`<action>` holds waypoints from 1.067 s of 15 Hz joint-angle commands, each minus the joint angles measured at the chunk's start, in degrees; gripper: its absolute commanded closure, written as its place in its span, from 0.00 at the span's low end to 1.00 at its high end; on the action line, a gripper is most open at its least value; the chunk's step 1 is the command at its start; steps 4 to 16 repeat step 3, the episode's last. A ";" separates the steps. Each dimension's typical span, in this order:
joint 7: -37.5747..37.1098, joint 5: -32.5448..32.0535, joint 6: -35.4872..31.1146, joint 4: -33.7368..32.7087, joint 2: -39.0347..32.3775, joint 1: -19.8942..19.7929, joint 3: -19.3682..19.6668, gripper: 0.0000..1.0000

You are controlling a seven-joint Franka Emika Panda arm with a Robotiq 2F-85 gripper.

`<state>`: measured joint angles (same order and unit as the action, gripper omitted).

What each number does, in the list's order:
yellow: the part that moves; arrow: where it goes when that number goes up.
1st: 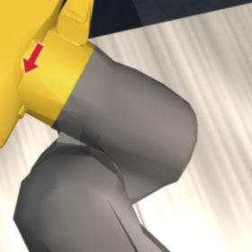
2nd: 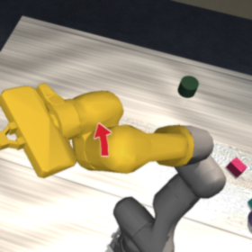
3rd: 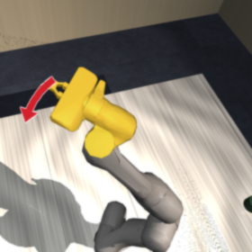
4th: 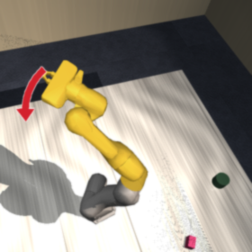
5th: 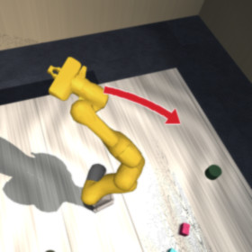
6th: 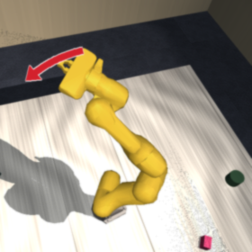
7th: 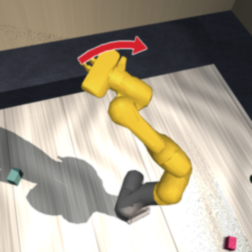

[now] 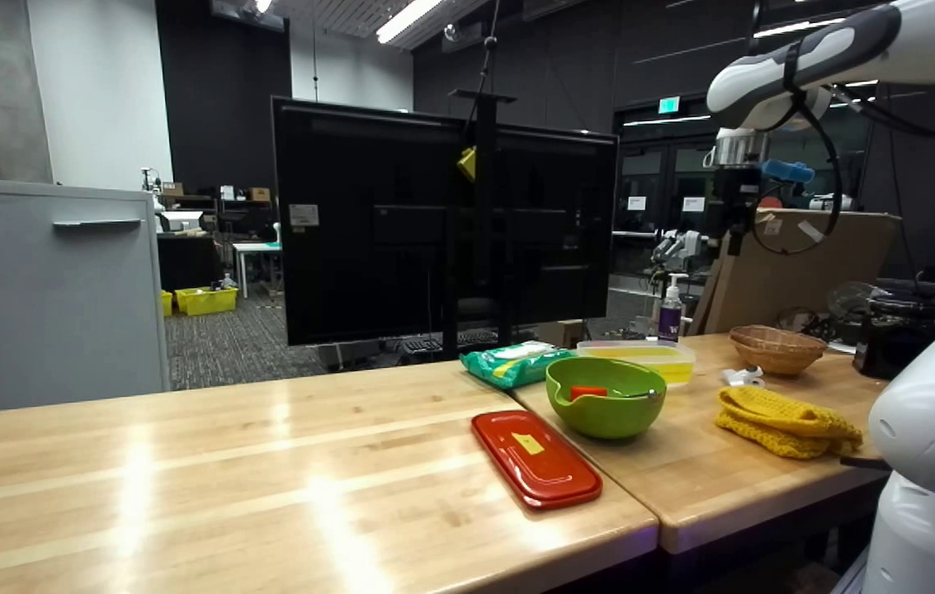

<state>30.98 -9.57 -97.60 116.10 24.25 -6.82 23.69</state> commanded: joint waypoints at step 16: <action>0.47 0.53 0.07 -0.18 -0.32 -1.30 -0.98 0.00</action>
